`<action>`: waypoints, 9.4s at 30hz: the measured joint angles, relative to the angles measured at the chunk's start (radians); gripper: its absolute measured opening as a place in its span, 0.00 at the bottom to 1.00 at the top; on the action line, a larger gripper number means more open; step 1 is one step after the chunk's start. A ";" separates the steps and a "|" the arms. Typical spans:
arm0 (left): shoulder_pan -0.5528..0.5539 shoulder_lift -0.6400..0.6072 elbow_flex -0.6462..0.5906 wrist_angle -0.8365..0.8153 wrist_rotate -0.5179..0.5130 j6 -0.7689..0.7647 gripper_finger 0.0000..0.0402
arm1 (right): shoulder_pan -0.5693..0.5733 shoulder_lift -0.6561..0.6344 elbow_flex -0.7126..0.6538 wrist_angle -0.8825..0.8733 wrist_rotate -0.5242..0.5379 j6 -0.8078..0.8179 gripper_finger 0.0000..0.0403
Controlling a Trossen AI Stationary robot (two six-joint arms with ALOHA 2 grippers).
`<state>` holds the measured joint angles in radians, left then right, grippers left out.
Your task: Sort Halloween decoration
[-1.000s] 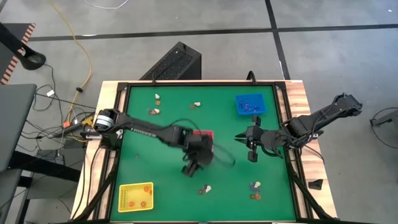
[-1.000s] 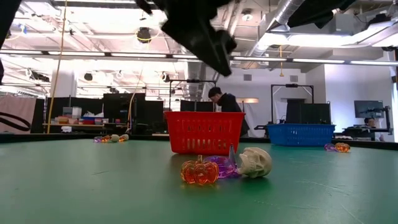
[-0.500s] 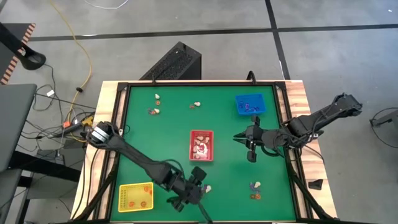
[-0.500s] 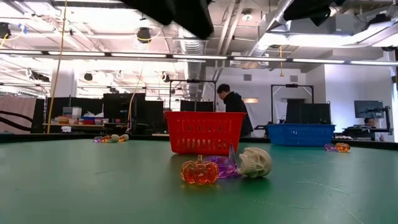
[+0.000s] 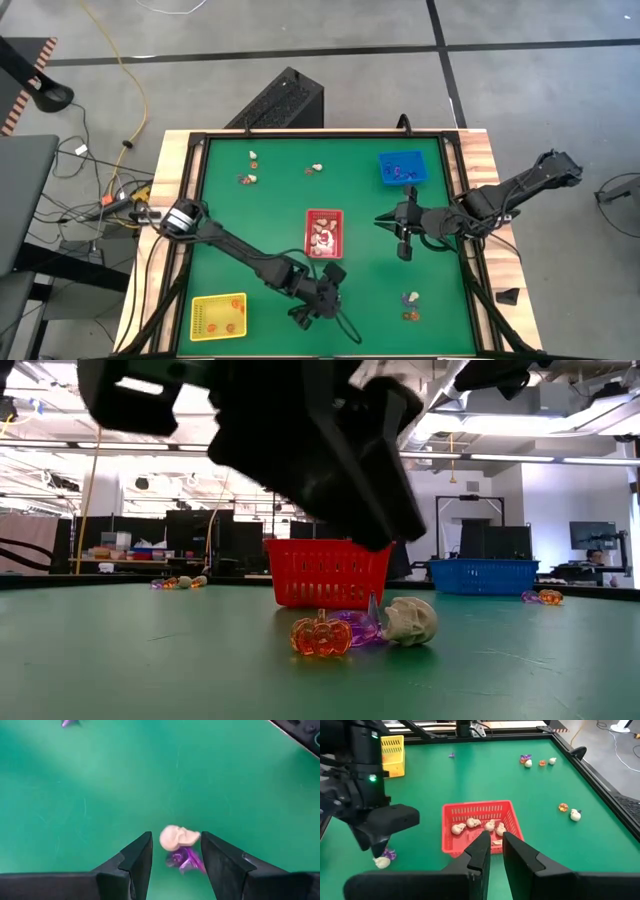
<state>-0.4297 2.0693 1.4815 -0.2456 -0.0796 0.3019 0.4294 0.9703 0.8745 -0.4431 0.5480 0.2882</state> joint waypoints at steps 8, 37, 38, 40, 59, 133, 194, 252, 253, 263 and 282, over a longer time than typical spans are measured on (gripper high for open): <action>0.018 0.029 0.001 -0.001 0.042 -0.033 0.35 | 0.001 0.000 0.000 0.004 0.000 -0.001 0.20; 0.017 0.061 0.000 -0.027 0.039 -0.033 0.10 | 0.001 0.000 0.000 0.008 -0.001 0.000 0.20; 0.017 0.061 0.000 -0.027 0.039 -0.033 0.08 | 0.001 0.000 0.000 0.008 -0.001 0.000 0.20; 0.018 0.061 0.000 -0.027 0.039 -0.033 0.06 | 0.001 0.000 0.000 0.008 -0.001 0.000 0.20; 0.144 0.055 0.140 0.099 -0.046 0.245 0.00 | 0.069 -0.065 0.000 -0.021 0.004 -0.058 0.20; 0.266 -0.901 -0.283 -0.652 -0.550 -0.548 0.27 | 0.260 0.275 -0.019 -0.054 -0.628 0.812 0.20; -0.060 -1.102 -1.018 0.685 -0.514 -0.125 0.27 | 0.220 0.688 0.010 -0.142 -0.788 0.656 0.20; -0.060 -1.102 -1.017 0.663 -0.514 -0.116 0.27 | -0.585 0.238 0.003 -0.283 -0.139 0.018 0.08; -0.060 -1.102 -1.017 0.663 -0.514 -0.116 0.27 | -0.627 0.239 0.003 -0.283 -0.139 0.005 0.08; -0.060 -1.102 -1.017 0.662 -0.514 -0.119 0.27 | -0.908 0.325 0.003 -0.264 -0.150 -0.001 0.16; -0.060 -1.102 -1.017 0.654 -0.515 -0.122 0.27 | -0.611 0.281 0.005 -0.496 -0.499 0.293 0.30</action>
<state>-0.4892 0.9668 0.4644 0.4088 -0.5941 0.1796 -0.1817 1.2510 0.8795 -0.9389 0.0494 0.5813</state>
